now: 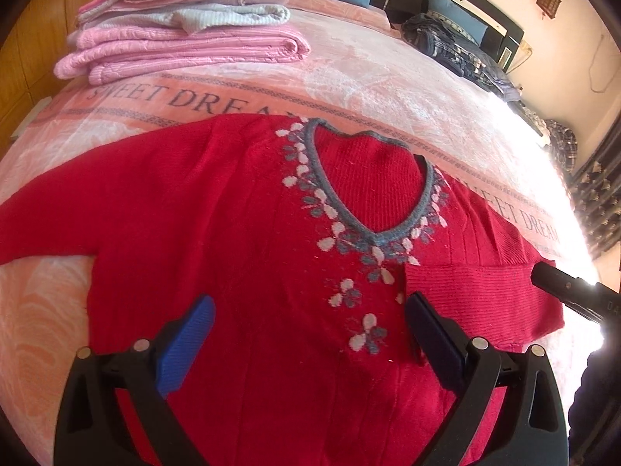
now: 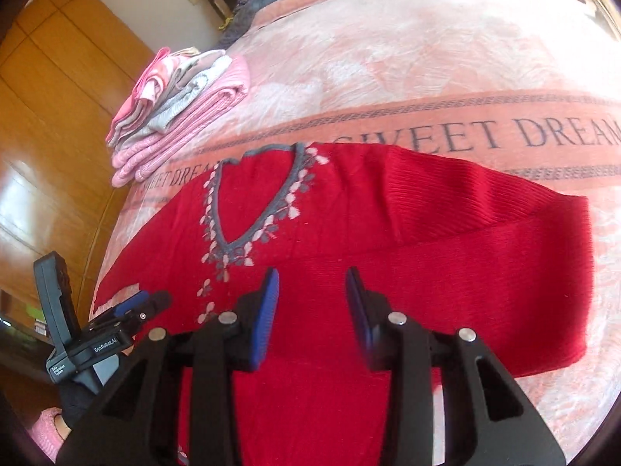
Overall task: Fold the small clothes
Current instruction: 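Fold the held sleeve across the sweater body and release it, then grasp the other sleeve cuff with the left gripper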
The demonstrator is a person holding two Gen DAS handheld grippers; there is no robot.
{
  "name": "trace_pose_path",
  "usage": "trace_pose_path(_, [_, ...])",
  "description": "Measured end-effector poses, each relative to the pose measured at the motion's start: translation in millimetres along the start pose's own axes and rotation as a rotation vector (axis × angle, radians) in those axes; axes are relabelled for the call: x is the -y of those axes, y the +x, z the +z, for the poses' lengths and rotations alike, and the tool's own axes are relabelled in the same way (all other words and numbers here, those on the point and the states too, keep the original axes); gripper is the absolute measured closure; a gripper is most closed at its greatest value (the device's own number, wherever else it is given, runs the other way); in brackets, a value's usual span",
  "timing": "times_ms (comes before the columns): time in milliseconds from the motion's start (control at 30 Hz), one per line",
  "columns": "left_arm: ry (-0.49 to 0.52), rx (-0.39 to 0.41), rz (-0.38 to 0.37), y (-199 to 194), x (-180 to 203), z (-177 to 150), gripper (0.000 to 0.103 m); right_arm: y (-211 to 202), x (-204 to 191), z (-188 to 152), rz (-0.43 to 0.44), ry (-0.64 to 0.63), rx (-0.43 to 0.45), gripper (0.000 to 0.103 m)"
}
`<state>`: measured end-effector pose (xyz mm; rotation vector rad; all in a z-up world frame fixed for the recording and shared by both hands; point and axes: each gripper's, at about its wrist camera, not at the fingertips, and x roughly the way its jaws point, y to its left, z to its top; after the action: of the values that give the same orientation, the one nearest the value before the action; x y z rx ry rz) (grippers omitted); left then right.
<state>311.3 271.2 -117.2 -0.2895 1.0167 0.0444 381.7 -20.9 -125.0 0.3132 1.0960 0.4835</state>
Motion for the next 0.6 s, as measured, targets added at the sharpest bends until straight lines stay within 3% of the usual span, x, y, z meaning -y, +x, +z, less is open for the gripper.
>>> trace_pose_path(167, [0.088,-0.066,-0.02,23.0,46.8,-12.1,0.005,-22.0,51.5,-10.5,-0.02,0.073,0.02,0.067])
trace_pose_path(433, [0.1,-0.104,0.034,52.2,81.6,-19.7,0.005,-45.0,89.2,-30.7,-0.038,0.083,0.029,0.067])
trace_pose_path(600, [0.154,-0.085,0.052,53.9,108.3,-24.3,0.017,-52.4,107.2,-38.5,-0.048,0.116,0.039,0.067])
